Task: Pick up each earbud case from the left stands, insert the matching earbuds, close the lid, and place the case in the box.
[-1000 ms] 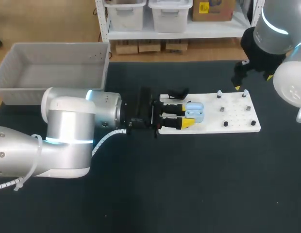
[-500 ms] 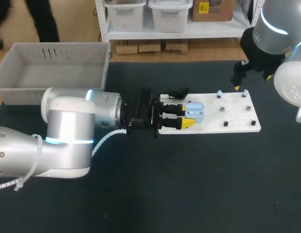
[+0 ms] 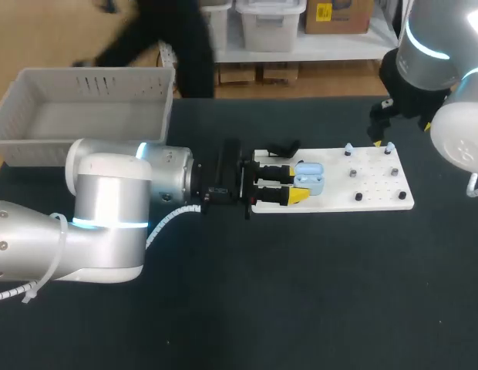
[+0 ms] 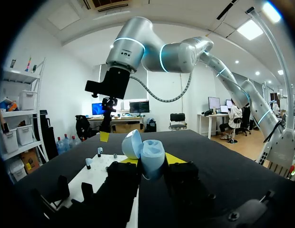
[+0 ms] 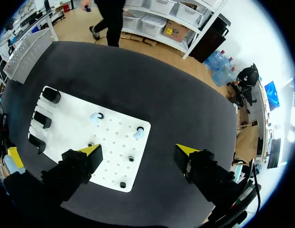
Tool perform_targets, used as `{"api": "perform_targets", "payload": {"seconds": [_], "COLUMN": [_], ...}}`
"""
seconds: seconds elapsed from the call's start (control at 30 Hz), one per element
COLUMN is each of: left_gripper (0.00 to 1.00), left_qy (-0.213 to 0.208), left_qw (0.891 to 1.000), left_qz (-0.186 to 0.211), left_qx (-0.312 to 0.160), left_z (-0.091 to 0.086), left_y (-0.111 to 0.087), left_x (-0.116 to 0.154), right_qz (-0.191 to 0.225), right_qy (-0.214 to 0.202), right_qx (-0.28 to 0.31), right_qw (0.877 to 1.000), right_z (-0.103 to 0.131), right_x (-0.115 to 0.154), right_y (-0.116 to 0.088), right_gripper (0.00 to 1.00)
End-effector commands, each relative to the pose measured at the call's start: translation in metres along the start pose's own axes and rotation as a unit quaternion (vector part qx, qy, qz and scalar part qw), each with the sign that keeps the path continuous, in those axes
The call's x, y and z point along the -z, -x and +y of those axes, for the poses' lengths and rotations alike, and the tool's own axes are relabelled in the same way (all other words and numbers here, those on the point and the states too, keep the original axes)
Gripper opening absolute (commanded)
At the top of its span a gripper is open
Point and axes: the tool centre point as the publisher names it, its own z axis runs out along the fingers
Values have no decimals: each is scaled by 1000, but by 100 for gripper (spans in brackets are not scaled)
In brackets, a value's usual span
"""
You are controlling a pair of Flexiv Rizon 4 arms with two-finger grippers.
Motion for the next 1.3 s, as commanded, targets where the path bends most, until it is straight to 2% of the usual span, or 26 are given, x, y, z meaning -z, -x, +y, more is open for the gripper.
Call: {"api": "perform_targets", "payload": {"seconds": [0.03,0.2,0.3,0.33,0.37,0.47,0.53,0.9,1.3], "left_gripper": [0,0,0,0,0,0,0,0,0], "left_qy": [3,3,3,3,3,3,3,3,3], "left_qw": [1000,1000,1000,1000,1000,1000,1000,1000,1000], "left_qz": [-2,-2,-2,-2,-2,-2,-2,-2,-2], "left_qx": [-2,-2,-2,-2,-2,-2,-2,-2,-2], "left_z": [-2,-2,-2,-2,-2,-2,-2,-2,-2], "left_y": [-1,-1,-1,-1,-1,-1,-1,-1,-1], "left_x": [0,0,0,0,0,0,0,0,0], "right_qz": [9,16,23,24,27,33,36,66,72], "right_qy": [-9,-15,-15,-17,-18,-19,-18,-21,-20], "right_qx": [5,14,19,20,22,26,27,22,22], "right_qw": [1000,1000,999,999,999,999,999,997,997], "right_z": [6,7,7,7,7,6,6,6,4], "right_x": [-11,-17,-20,-22,-23,-28,-30,-37,-43], "right_y": [5,5,4,4,4,4,5,6,5], "right_gripper": [100,100,89,78,71,61,49,49,46]}}
